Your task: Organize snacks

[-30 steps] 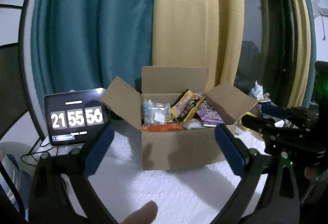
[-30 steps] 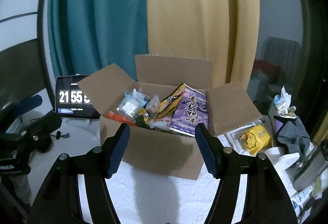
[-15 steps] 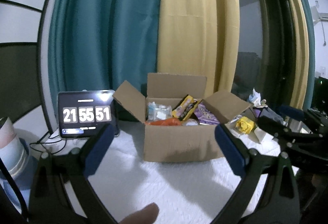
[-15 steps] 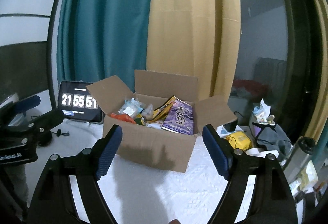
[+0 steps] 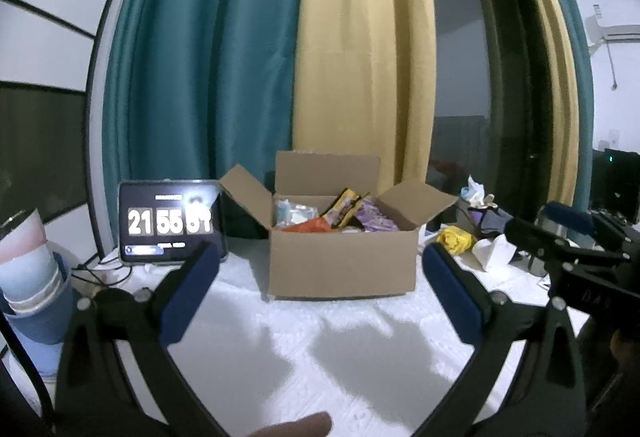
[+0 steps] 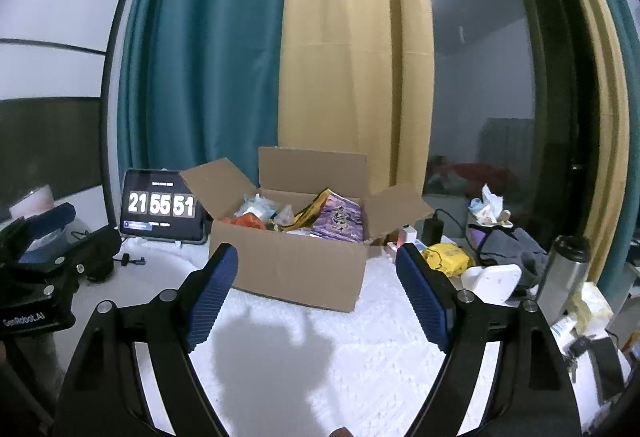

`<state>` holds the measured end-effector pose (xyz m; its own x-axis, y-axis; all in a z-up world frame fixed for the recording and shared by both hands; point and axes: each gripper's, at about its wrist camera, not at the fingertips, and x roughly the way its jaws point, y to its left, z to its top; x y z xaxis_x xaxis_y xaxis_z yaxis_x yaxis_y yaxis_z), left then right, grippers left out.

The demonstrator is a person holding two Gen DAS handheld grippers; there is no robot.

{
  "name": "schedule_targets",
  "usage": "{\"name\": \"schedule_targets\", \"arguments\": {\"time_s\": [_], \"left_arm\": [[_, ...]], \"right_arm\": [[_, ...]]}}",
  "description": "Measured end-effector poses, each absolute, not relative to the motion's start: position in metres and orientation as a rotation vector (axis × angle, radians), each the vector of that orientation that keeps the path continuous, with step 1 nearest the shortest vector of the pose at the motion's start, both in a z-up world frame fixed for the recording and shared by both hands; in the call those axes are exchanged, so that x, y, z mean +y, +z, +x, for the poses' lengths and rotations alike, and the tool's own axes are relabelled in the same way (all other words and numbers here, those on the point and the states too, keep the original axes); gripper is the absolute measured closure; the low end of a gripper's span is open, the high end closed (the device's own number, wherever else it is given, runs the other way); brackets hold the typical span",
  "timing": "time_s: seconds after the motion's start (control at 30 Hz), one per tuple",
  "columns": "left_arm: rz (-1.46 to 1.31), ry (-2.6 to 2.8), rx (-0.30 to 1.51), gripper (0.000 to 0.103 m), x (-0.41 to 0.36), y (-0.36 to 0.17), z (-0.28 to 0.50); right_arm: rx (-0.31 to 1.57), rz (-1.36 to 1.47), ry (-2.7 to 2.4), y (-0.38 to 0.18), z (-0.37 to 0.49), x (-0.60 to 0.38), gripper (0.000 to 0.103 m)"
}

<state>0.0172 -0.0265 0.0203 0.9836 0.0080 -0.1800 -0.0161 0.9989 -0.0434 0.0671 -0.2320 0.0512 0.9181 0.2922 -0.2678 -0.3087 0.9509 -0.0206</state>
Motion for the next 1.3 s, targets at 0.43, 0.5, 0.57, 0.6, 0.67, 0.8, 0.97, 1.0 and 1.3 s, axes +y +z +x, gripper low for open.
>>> {"name": "schedule_targets", "arguments": {"time_s": [0.43, 0.5, 0.57, 0.6, 0.67, 0.8, 0.97, 1.0, 1.3], "left_arm": [[-0.043, 0.022, 0.076, 0.001, -0.024, 0.037, -0.018], [-0.047, 0.025, 0.072, 0.001, -0.023, 0.039, -0.019], [-0.048, 0.026, 0.066, 0.001, -0.022, 0.041, -0.02], [-0.049, 0.026, 0.065, 0.001, -0.022, 0.041, -0.02], [-0.05, 0.024, 0.064, 0.001, -0.023, 0.042, -0.02], [-0.053, 0.023, 0.063, 0.001, -0.023, 0.042, -0.022], [-0.056, 0.021, 0.059, 0.001, -0.023, 0.043, -0.022], [-0.055, 0.02, 0.059, 0.001, -0.023, 0.043, -0.021], [-0.06, 0.015, 0.053, 0.001, -0.023, 0.044, -0.022]], "right_arm": [[0.223, -0.066, 0.29, 0.064, 0.038, -0.236, 0.019], [0.219, -0.07, 0.292, 0.065, 0.038, -0.236, 0.019], [0.215, -0.07, 0.292, 0.067, 0.037, -0.236, 0.019], [0.214, -0.068, 0.292, 0.067, 0.038, -0.236, 0.019], [0.21, -0.067, 0.291, 0.068, 0.037, -0.237, 0.019], [0.21, -0.067, 0.292, 0.068, 0.037, -0.237, 0.019], [0.212, -0.069, 0.291, 0.068, 0.036, -0.236, 0.019], [0.211, -0.068, 0.289, 0.068, 0.036, -0.236, 0.019], [0.213, -0.067, 0.289, 0.068, 0.035, -0.236, 0.019]]}}
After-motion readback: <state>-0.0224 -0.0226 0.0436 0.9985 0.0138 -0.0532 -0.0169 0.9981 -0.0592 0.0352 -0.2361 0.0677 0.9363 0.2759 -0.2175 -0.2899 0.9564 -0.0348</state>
